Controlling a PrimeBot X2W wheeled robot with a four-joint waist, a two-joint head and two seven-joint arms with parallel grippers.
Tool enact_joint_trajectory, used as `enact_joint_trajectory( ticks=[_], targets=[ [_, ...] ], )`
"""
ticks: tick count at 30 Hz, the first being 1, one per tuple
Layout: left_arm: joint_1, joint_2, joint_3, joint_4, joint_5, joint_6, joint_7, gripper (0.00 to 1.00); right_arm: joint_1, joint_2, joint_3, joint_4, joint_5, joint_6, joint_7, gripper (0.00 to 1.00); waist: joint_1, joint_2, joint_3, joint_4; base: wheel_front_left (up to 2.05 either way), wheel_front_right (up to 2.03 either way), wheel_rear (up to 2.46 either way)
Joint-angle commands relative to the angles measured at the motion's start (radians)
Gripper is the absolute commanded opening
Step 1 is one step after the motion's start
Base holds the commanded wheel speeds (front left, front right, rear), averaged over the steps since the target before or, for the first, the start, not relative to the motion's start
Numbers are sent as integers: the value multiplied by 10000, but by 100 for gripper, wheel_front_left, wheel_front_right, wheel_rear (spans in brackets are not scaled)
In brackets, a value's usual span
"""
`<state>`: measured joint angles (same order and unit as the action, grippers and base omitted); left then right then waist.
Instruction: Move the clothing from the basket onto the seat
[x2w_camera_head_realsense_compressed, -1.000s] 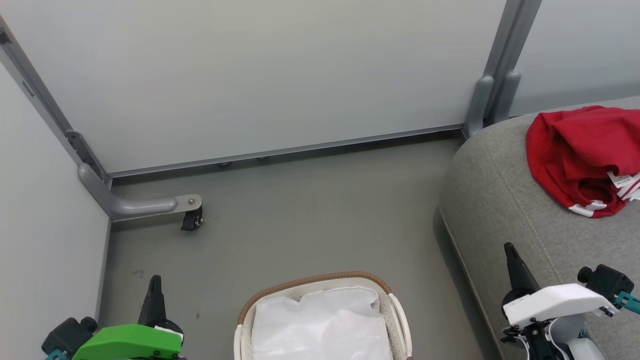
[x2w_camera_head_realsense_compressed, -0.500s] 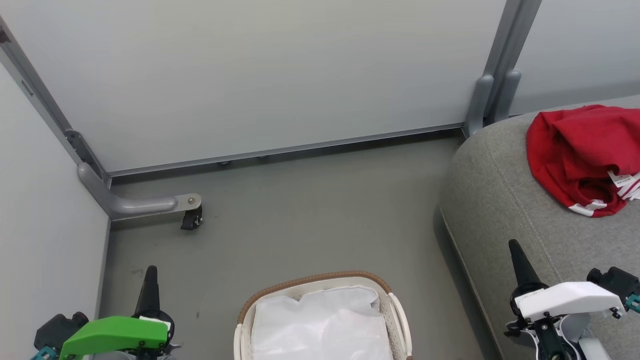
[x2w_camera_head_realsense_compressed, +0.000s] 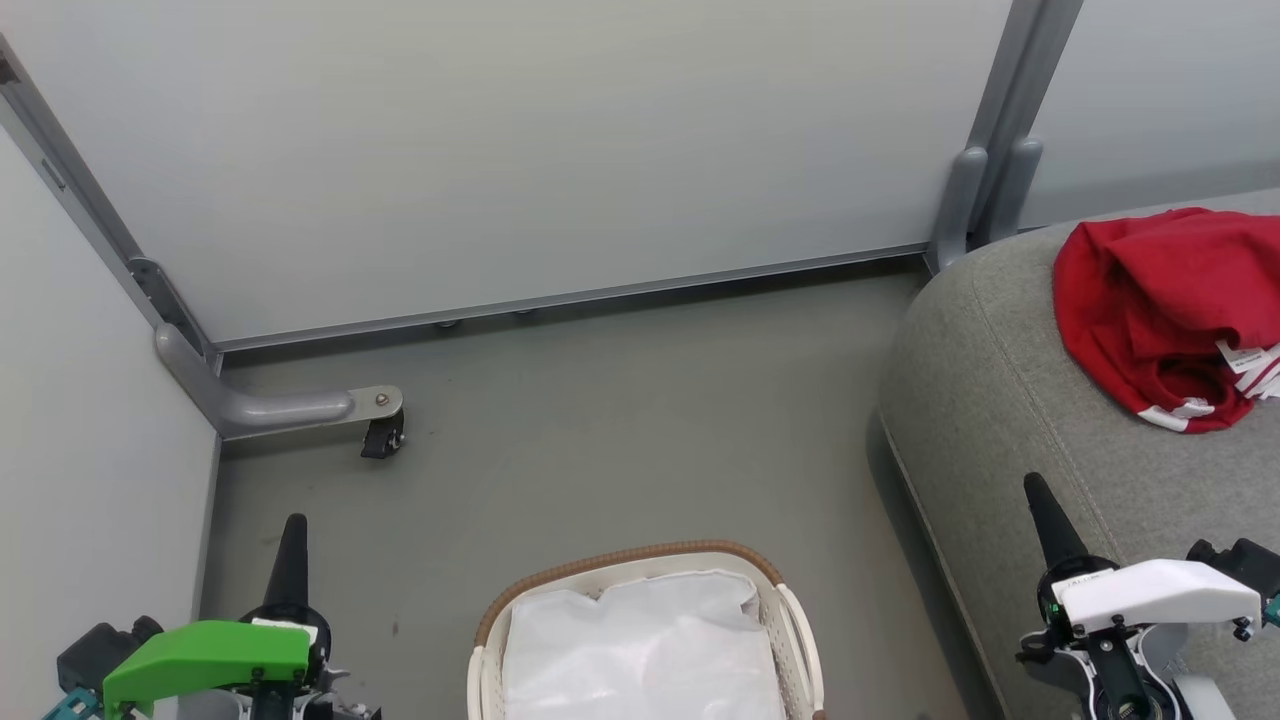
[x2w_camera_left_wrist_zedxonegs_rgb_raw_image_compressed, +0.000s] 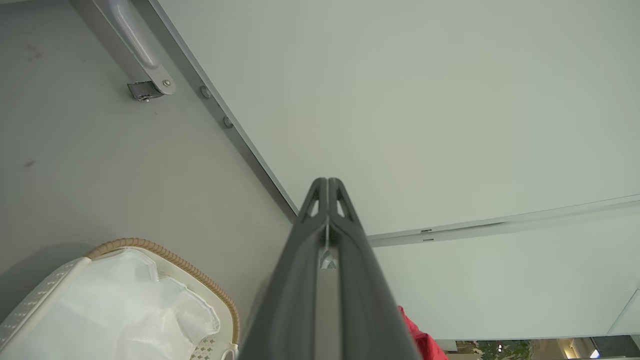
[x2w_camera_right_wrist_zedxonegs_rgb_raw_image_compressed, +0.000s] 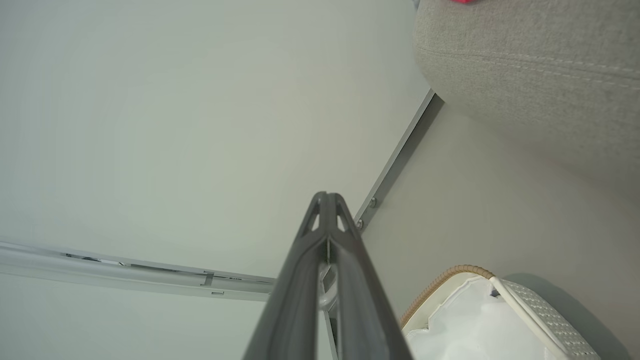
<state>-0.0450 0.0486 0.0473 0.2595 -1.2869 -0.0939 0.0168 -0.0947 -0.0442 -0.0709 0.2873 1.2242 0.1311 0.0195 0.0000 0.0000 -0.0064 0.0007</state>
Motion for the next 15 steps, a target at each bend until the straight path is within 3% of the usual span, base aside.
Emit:
enact_joint_trajectory(
  ticks=[1,15],
  targets=[
    [-249,66,81,-102,-242,-63,65,0,-186,-62,-54,-127,277,-3,79,0,0,0,3,0,0,0,0],
    [-422,66,294,-130,-1317,-188,377,0,-183,-71,-196,-241,1534,-4,395,0,0,0,31,-2,0,0,0]
  ],
)
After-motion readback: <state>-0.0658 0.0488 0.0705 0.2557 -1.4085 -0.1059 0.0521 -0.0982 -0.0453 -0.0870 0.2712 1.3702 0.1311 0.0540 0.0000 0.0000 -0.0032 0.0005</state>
